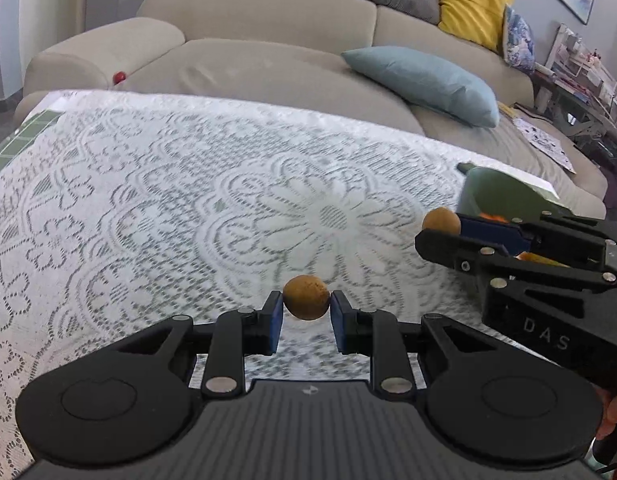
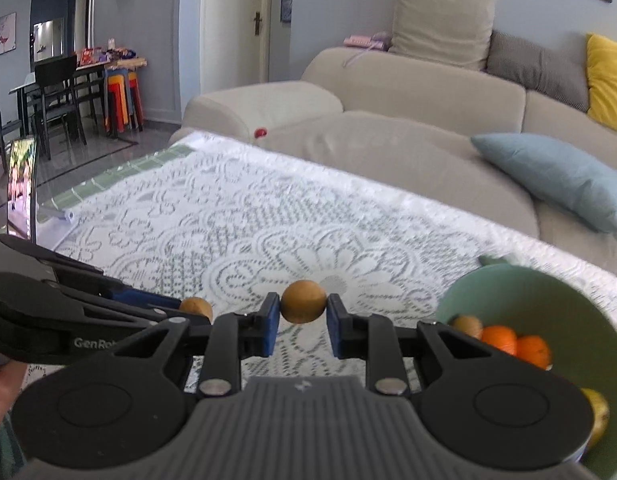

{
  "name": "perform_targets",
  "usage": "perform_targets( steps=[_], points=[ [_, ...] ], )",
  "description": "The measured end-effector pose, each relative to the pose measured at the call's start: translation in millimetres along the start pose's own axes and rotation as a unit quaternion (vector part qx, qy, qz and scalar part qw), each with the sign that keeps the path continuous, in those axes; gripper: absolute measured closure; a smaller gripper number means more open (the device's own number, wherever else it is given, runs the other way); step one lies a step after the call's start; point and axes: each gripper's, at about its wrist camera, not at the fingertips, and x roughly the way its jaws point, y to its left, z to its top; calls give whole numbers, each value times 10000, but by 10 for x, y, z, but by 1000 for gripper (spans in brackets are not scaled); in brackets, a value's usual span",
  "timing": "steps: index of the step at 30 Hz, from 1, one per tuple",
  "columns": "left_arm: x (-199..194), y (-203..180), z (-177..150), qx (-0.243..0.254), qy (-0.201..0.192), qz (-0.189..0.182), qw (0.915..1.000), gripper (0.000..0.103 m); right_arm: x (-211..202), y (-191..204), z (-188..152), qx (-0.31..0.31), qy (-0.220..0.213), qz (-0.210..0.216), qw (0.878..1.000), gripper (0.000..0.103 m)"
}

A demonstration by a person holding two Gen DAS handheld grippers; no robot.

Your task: Organize fruits

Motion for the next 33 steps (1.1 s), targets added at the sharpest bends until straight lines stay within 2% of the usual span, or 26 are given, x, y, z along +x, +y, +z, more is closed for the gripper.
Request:
perform_targets(
  steps=[10, 19, 25, 33],
  points=[
    [-89, -519, 216, 176, -198, -345, 9991, 75, -445, -346, 45, -40, -356, -615, 9975, 82],
    [-1, -985, 389, 396, -206, -670, 9968, 75, -597, -623, -46, -239, -173, -1442, 9891, 82],
    [130, -1257, 441, 530, -103, -829, 9951, 75, -579, -830, -158, -95, 162, -1496, 9886, 82],
    [366, -1481, 432, 689, 160, -843, 9939, 75, -451, -1032, -265, 151, 486, -1506, 9873, 82]
  ],
)
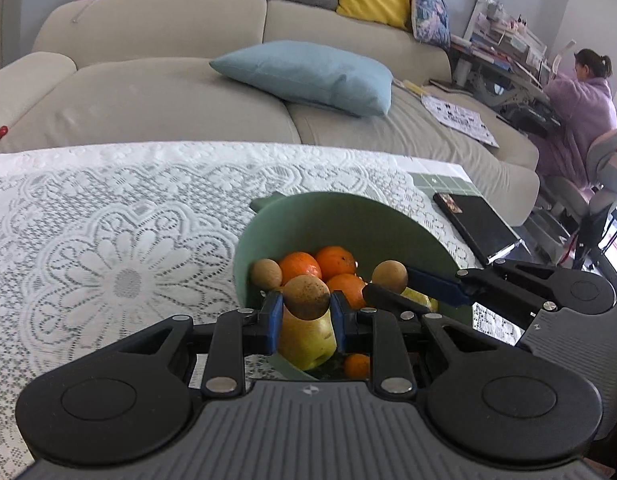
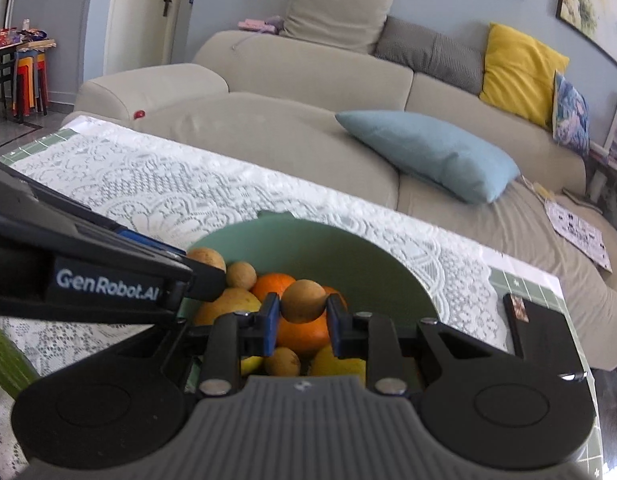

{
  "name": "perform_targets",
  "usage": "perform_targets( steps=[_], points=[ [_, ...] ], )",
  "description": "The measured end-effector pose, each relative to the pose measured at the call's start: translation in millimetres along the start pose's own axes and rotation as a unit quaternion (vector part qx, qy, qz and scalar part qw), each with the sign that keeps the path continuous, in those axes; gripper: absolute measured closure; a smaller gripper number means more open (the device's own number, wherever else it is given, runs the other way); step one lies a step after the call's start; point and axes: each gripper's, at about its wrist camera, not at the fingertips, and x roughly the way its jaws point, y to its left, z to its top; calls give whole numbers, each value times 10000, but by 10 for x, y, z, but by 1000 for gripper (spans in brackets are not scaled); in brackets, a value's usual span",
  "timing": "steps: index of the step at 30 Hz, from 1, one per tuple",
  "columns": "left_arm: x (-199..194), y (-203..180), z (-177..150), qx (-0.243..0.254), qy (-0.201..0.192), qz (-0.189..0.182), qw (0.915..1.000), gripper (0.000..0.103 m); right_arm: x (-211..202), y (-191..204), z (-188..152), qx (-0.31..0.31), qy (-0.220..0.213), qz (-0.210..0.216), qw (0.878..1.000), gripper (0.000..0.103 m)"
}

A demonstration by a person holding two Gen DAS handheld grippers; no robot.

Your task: Organize fruits

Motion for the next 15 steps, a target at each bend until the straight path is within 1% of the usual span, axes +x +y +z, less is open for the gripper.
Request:
perform_targets(
  steps=[15],
  points=[
    [312, -87, 17, 111, 221, 49, 9997, 75, 196, -44, -44, 6, 291, -109, 9995, 82]
  ],
)
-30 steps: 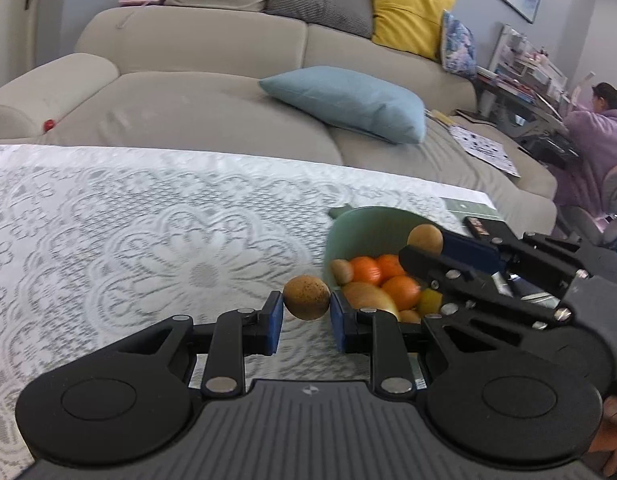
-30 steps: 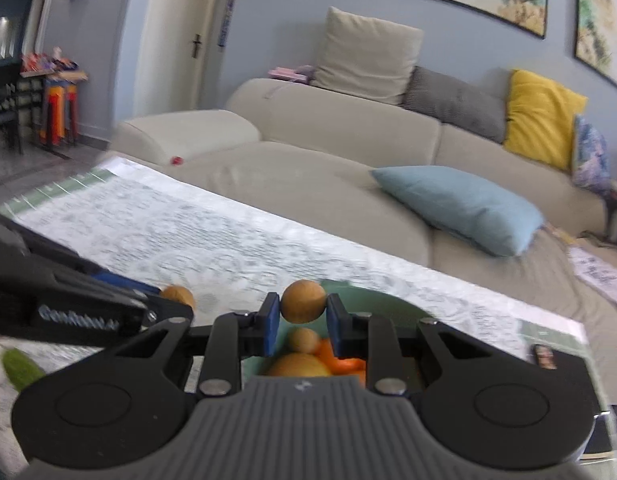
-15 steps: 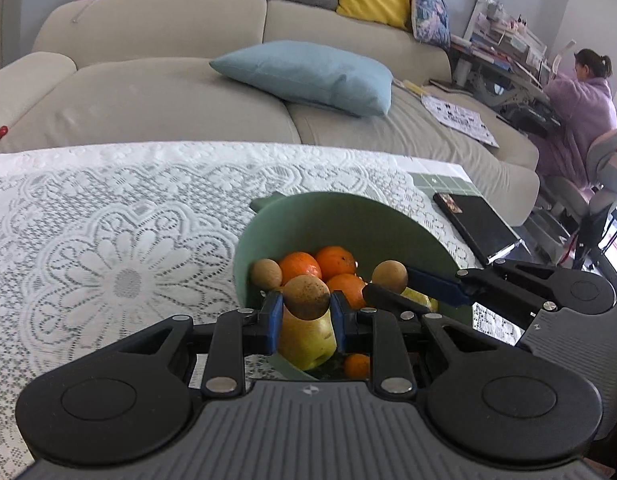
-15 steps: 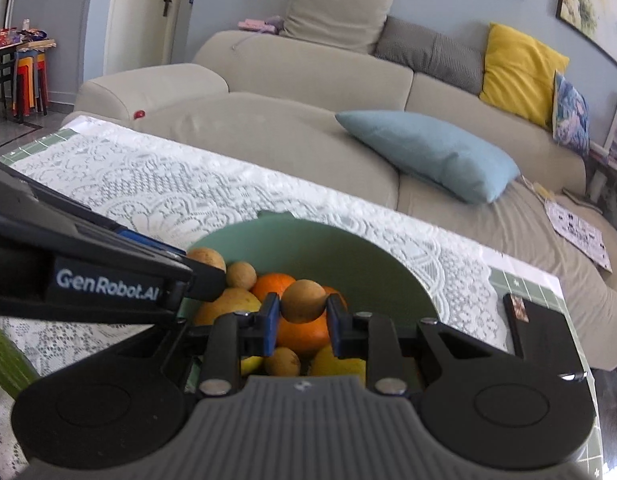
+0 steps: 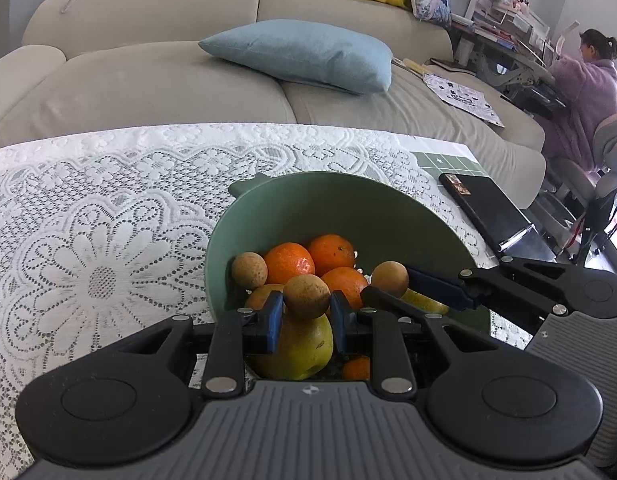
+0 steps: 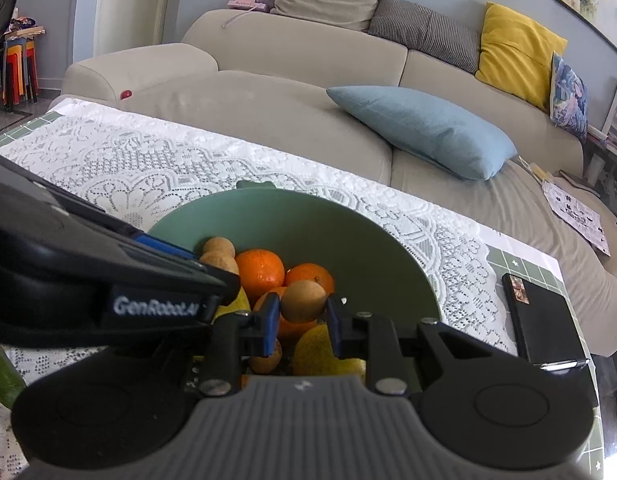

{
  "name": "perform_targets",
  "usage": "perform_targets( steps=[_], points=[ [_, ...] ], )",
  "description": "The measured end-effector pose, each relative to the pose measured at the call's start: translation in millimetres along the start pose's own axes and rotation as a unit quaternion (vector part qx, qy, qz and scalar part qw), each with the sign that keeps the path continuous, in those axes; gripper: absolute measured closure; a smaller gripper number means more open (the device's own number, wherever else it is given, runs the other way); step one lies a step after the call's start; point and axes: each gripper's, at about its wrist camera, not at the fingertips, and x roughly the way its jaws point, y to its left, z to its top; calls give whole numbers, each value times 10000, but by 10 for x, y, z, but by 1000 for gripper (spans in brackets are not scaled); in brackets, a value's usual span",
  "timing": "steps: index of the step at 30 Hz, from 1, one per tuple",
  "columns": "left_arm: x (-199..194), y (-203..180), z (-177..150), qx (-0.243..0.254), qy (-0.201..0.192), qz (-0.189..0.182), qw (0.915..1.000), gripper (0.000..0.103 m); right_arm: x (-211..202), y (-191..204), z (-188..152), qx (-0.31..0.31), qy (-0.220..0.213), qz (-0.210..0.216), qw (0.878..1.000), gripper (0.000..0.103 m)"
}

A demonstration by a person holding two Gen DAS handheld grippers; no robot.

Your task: Organize fruits

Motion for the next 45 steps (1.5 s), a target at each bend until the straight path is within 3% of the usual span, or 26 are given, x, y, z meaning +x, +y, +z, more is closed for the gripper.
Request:
perform_targets(
  steps=[12, 15, 18, 20, 23, 33, 36, 40, 45],
  points=[
    [24, -5, 4, 92, 37, -52, 9999, 74, 36, -3, -6, -10, 111, -2, 9999, 81],
    [9, 8, 5, 60, 33, -71, 10000, 71, 18, -11, -4, -6, 86, -68, 9999, 73],
    [-15, 18, 5, -21, 5, -114, 9999, 59, -4, 8, -1, -45, 60, -193, 9998, 64],
    [-30, 16, 6, -90, 24, -142, 9999, 54, -19, 29, -2, -98, 48, -329, 9994, 49],
    [-55, 2, 16, -129, 28, -125, 9998, 52, -56, 50, -3, -178, 14, -537, 9984, 39],
    [-291, 37, 29, -183, -123, -104, 9997, 47, -210, 43, 29, -49, -182, -537, 9984, 28],
    [-390, 40, 20, -116, -223, -40, 9997, 46, -270, 39, 54, 35, -311, -544, 9980, 19],
    [-554, 87, -15, -81, -376, 35, 9993, 45, -369, 33, 77, 270, -524, -371, 9976, 10],
    [-765, 184, -75, 14, -516, 84, 9986, 43, -490, 84, 109, 393, -764, 28, 9963, 8]
  ],
)
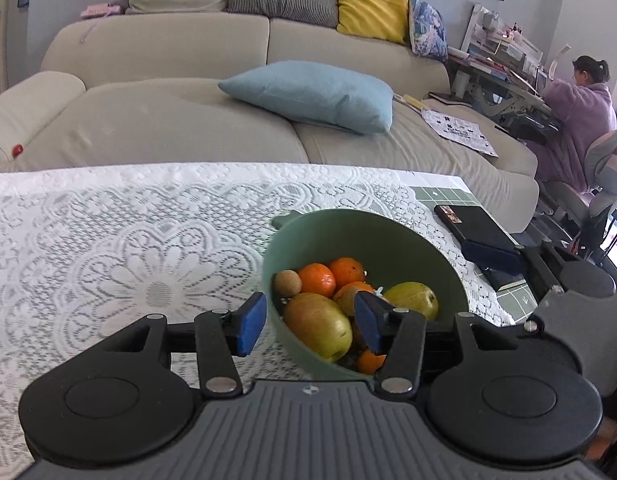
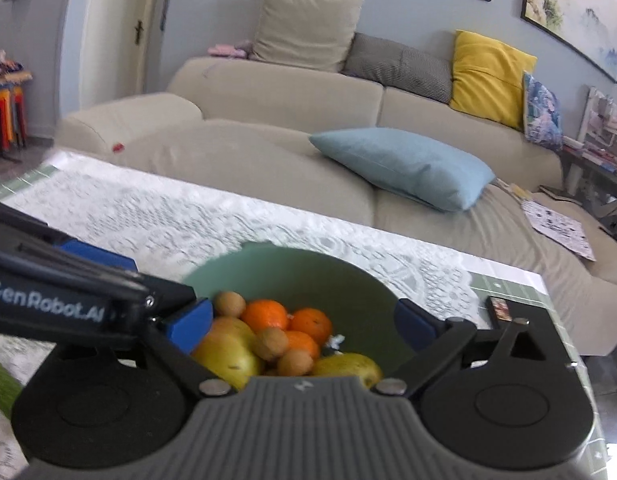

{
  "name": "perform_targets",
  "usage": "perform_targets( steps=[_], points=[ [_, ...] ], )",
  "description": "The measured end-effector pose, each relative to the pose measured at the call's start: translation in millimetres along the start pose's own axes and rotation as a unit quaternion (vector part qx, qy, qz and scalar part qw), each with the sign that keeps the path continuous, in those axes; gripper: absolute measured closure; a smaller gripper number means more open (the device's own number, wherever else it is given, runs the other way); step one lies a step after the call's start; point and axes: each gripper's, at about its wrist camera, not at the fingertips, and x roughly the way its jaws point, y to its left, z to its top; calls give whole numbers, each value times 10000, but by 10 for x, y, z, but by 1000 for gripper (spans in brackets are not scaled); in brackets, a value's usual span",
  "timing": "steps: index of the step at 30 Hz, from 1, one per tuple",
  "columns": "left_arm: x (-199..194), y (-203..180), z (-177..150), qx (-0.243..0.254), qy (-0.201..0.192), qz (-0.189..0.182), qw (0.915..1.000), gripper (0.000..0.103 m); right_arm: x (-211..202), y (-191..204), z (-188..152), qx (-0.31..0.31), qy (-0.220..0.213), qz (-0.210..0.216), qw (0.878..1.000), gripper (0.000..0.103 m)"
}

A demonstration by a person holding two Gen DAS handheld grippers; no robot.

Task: Organize fruits
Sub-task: 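Move both tools away from the colander toward the green cucumber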

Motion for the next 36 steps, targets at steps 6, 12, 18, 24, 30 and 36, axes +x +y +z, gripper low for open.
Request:
perform_targets(
  steps=[6, 12, 18, 24, 30, 36],
  points=[
    [-269, 200, -101, 44, 12, 56, 10000, 39, -75, 176, 12, -82, -45, 636, 9979, 7],
    [-525, 450, -276, -42, 41, 122, 9999, 37, -183, 354, -20, -84, -62, 1405, 9900, 7],
    [-701, 653, -481, -65, 94, 339, 9994, 36, -232, 551, -84, -64, 66, 2046, 9788, 7],
    [-700, 814, -753, 4, 473, 538, 9974, 36, -194, 754, -195, 36, 421, 2491, 9676, 7],
    [-674, 899, -1003, 337, 789, 524, 9949, 29, -159, 952, -377, -300, 808, 2577, 9624, 7],
    [-662, 1006, -1106, 344, 962, 531, 9933, 25, -54, 1122, -548, -651, 1207, 2595, 9560, 7]
  ],
)
